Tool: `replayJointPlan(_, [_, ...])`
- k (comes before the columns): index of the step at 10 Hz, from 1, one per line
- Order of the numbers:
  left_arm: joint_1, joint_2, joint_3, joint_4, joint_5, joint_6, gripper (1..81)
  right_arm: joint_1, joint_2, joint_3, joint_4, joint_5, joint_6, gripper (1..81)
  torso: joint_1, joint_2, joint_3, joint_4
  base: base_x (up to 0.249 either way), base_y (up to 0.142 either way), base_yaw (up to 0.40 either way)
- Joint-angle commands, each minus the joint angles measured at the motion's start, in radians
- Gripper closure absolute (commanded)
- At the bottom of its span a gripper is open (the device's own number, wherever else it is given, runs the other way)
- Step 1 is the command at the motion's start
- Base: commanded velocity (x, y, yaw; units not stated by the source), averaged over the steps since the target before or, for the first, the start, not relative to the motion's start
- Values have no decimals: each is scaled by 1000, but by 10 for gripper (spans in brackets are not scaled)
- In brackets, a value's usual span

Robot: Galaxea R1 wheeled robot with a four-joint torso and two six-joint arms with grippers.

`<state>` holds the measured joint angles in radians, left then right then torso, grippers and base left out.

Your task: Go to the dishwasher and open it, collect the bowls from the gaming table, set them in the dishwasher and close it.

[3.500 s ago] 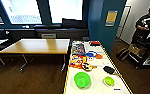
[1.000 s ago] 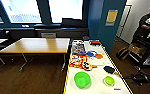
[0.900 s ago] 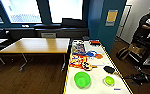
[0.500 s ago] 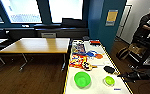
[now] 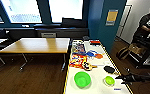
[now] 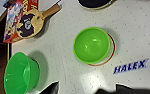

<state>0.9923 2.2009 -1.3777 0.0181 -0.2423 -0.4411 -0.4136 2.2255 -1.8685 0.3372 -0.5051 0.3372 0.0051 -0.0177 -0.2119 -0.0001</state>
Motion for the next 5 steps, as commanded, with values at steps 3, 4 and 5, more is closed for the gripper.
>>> replayJointPlan(3, [-83,-16,8,11,25,4,10,-9,24,-92,14,-15,-7,10,0,0,0,0,0,0,0])
replayJointPlan(4, [-83,-13,3,10,25,4,10,-8,24,-89,18,0,-7,10,0,0,0,0,0,0,0])
replayJointPlan(5, [-83,-12,3,11,25,4,10,5,24,-96,25,28,-3,10,0,0,0,0,0,0,0])
